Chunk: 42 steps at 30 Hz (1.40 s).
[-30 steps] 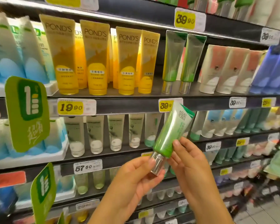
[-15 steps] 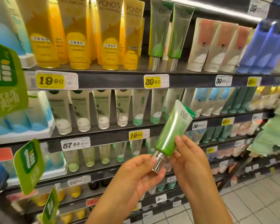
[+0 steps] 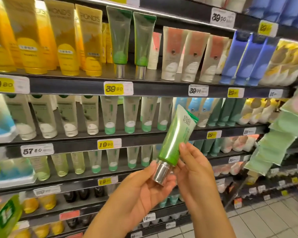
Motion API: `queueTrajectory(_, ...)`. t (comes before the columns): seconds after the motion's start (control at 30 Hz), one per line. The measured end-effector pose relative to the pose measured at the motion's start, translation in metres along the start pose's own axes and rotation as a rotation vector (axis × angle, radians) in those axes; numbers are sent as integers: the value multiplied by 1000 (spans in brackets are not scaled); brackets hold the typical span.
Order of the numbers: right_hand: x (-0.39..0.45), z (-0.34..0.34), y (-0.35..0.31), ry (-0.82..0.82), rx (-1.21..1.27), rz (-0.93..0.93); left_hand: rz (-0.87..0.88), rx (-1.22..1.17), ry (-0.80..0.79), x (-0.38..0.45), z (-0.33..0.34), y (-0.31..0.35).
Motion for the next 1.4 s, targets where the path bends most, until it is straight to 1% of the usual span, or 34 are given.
queueTrajectory(0.27, -2, -33, -45, -34, 44, -4, 52, -21, -1, 18, 45, -33)
queueTrajectory(0.47, -5, -50, -68, -56, 40, -9, 87, 71, 16, 27, 71, -51)
queueTrajectory(0.6, -6, -56, -75, -85, -74, -6, 112, 120, 36, 29, 79, -57)
queueTrajectory(0.7, -7, -61, -80, -113, -195, -57, 130, 178, 70, 28, 86, -59)
queueTrajectory(0.8, -10, -66, -84, -122, -247, -74, 129, 220, 95, 28, 91, -63)
queueTrajectory(0.9, -12, -71, -88, -122, -218, -76, 120, 170, 79, 26, 96, -65)
queueTrajectory(1.03, -14, -74, -90, -142, -79, -27, 102, 41, 69, 23, 101, -63)
queueTrajectory(1.23, -12, -79, -85, -188, 62, -4, 100, 58, 50, 18, 98, -67)
queueTrajectory(1.4, -14, -80, -83, -177, 12, 15, 100, 99, 79, 16, 88, -72)
Point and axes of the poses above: each hand's wrist, its own x-axis towards the middle knuckle, its own z-axis out of the palm, y = z × x, the point moved 1 cm from there along x, towards the middle knuckle, and after that the axes turned 8 degrees about x, right-handed, at the moved point
